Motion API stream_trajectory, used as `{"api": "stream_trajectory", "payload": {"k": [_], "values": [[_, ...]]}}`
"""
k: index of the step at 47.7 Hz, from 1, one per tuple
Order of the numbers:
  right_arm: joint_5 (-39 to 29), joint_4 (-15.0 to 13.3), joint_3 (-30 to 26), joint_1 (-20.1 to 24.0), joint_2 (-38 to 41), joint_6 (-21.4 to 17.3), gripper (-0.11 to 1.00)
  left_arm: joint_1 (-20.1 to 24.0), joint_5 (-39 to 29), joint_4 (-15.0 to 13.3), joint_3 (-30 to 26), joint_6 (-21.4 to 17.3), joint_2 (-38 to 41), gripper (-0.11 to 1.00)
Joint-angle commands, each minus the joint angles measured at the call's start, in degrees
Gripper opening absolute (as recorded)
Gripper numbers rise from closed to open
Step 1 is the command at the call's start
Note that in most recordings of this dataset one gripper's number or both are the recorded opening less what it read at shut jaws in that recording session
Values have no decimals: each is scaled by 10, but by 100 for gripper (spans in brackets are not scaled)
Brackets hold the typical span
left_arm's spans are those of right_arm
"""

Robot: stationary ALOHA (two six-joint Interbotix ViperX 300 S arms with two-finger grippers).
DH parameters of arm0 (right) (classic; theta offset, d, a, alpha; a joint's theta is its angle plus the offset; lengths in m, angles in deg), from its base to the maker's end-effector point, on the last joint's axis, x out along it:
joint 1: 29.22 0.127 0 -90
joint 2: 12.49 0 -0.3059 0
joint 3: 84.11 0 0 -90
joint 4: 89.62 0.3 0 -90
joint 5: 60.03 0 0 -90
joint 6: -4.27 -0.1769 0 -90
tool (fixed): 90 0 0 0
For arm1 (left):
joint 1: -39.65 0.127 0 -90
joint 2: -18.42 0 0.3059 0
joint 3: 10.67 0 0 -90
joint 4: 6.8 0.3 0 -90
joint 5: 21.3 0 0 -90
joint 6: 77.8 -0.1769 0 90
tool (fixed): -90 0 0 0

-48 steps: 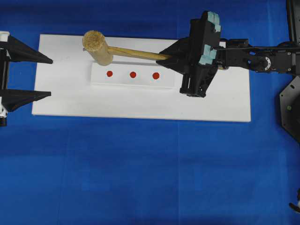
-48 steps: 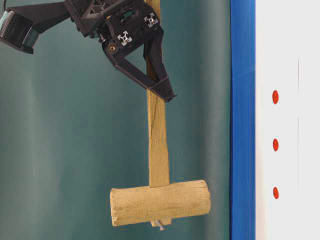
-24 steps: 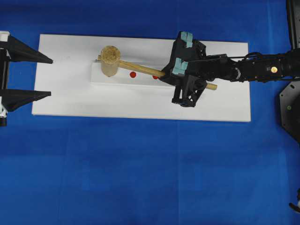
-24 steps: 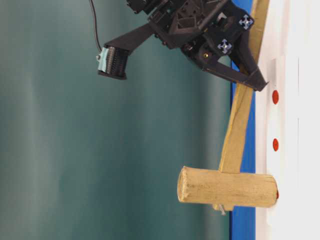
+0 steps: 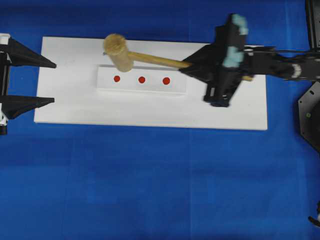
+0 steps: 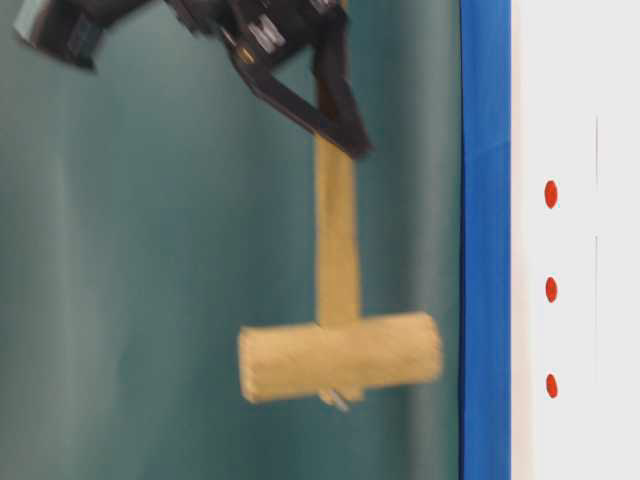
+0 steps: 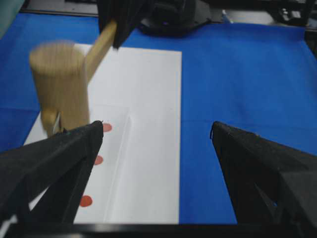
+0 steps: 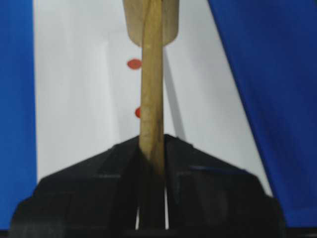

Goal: Hit the mark with a hammer.
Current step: 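Raise the mallet head above the red dots with the right gripper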

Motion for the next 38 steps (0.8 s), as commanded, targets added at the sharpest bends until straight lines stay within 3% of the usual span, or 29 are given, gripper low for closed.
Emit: {"api": "stream_trajectory", "payload": {"k": [1,9,21,28,38], "values": [[4,-2,13,2,-48,1,3,0,3,-1,-5,-1,4,89],[5,-2,36,1,-79,1,3,-1,3,-1,-5,-1,4,89],[3,-1,33,2,-61,1,3,-1,3,-2,-5,-1,4,89],[3,3,40,4,-13,-6,3,-1,3,-1,-5,-1,4,89],[2,35,47,6,110,-18,3,-1,3,-1,-5,-1,6,89]]}}
